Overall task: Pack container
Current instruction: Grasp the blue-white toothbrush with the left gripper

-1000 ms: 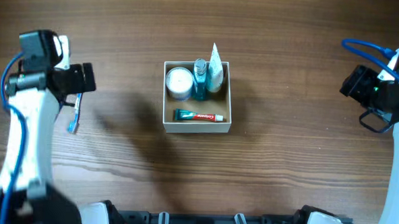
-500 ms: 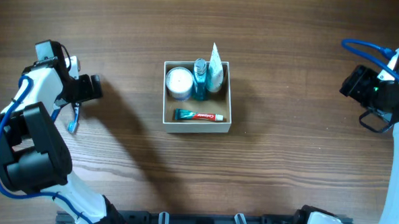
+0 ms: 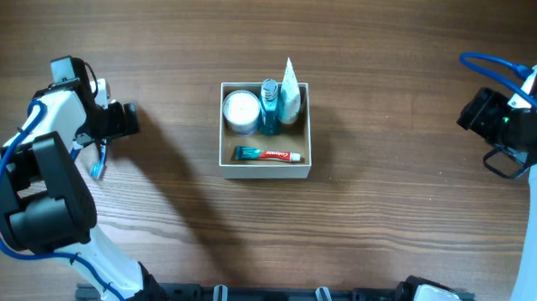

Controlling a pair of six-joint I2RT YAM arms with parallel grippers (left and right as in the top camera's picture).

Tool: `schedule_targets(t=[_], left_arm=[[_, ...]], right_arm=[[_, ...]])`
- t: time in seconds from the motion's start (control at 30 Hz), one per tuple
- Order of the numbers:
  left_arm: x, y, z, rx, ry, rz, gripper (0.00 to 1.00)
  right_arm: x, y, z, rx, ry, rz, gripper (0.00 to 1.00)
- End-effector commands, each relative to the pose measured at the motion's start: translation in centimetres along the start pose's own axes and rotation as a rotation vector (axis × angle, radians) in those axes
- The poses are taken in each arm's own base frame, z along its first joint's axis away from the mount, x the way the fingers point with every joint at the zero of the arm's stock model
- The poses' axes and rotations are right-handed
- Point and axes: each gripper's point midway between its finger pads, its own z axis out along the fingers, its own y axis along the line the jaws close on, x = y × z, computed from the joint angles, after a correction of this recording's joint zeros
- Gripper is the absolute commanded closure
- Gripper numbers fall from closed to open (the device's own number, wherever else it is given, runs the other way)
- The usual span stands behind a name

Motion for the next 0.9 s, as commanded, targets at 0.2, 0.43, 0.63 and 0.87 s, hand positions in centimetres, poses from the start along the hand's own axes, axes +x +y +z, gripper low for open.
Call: schedule_targets(t=[0.2, 0.43, 0.63, 0.87], left_arm=[[1.3, -0.2, 1.1, 0.024, 0.058, -0.019, 0.69], [1.3, -0.2, 1.1, 0.024, 0.057, -0.019, 0.87], [0.7, -0.7, 0.1, 0.025, 0.028, -0.005, 0.96], [-3.1, -7.5, -11.7, 0.076, -0.246, 0.174, 0.96]], right_arm=[[0.1, 0.0, 0.4, 0.000, 0.012, -0.002, 0.22], [0.1, 0.0, 0.4, 0.000, 0.012, -0.002, 0.22], [0.1, 0.0, 0.4, 0.000, 0.012, -0.003, 0.22], [0.1, 0.0, 0.4, 0.000, 0.012, -0.003, 0.22]])
